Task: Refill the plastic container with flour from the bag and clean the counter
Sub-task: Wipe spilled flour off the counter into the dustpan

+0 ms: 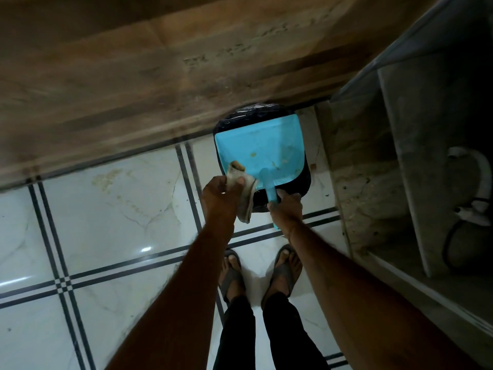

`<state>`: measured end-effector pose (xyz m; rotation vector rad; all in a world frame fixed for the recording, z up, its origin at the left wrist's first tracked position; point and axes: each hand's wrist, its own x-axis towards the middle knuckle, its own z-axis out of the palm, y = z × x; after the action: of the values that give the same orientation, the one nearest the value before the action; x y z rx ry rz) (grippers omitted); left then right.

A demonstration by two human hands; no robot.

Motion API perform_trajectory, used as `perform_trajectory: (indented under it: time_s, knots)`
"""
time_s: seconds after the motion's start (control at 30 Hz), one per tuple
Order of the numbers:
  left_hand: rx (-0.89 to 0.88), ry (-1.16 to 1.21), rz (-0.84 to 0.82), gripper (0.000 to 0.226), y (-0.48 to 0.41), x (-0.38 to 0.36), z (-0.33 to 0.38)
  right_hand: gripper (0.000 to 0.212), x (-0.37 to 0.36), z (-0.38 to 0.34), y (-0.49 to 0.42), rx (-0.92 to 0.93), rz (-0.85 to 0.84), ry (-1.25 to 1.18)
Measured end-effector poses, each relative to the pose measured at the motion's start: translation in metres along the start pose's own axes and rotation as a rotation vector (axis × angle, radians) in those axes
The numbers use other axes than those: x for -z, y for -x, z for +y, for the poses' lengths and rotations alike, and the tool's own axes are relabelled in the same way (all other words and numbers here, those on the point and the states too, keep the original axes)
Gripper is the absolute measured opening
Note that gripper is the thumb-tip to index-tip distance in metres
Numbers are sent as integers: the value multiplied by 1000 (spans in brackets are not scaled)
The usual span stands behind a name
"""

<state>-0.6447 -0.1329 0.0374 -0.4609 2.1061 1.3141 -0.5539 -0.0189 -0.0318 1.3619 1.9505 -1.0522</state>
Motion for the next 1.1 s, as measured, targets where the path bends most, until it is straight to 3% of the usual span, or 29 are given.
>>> perform_trajectory:
  time_s: [0.07, 0.13, 0.2, 0.23, 0.3, 0.37, 0.5, 0.63, 0.73, 0.9, 1.03, 1.1]
  knots:
    - [-25, -46, -1, 23, 12, 3, 9, 54, 13, -4, 16, 51, 48, -10]
    - [-42, -111, -2, 28, 27, 9, 21, 40, 36, -11, 45, 122, 42, -346]
    - [-131, -248, -19, 32, 49, 16, 36, 29, 68, -24, 89, 155, -147, -749]
    - [-205, -372, -47, 31, 63, 19, 45, 33, 83, -29, 110, 164, -258, -858]
    - [-366, -534, -109, 20, 102, 22, 67, 44, 110, -37, 147, 178, -406, -914]
    - [-481, -538, -161, 15, 145, 29, 90, 43, 128, -43, 179, 190, -445, -932]
    - [-546, -337, -270, 28, 220, 56, 136, 33, 168, -44, 246, 204, -364, -1087]
    - [-479, -263, -107, 54, 275, 79, 178, 41, 218, -45, 318, 235, -346, -1238]
    - [-454, -152, -207, 41, 316, 87, 218, 41, 253, -44, 371, 284, -283, -1305]
    - [-594, -106, -293, 3, 377, 77, 283, 34, 314, -37, 433, 398, -60, -1334]
    - [-670, -92, -494, 26, 410, 60, 332, 29, 371, -15, 451, 615, 176, -1277]
    - [-722, -103, -582, 28, 429, 48, 357, 40, 404, -6, 465, 706, 238, -1213]
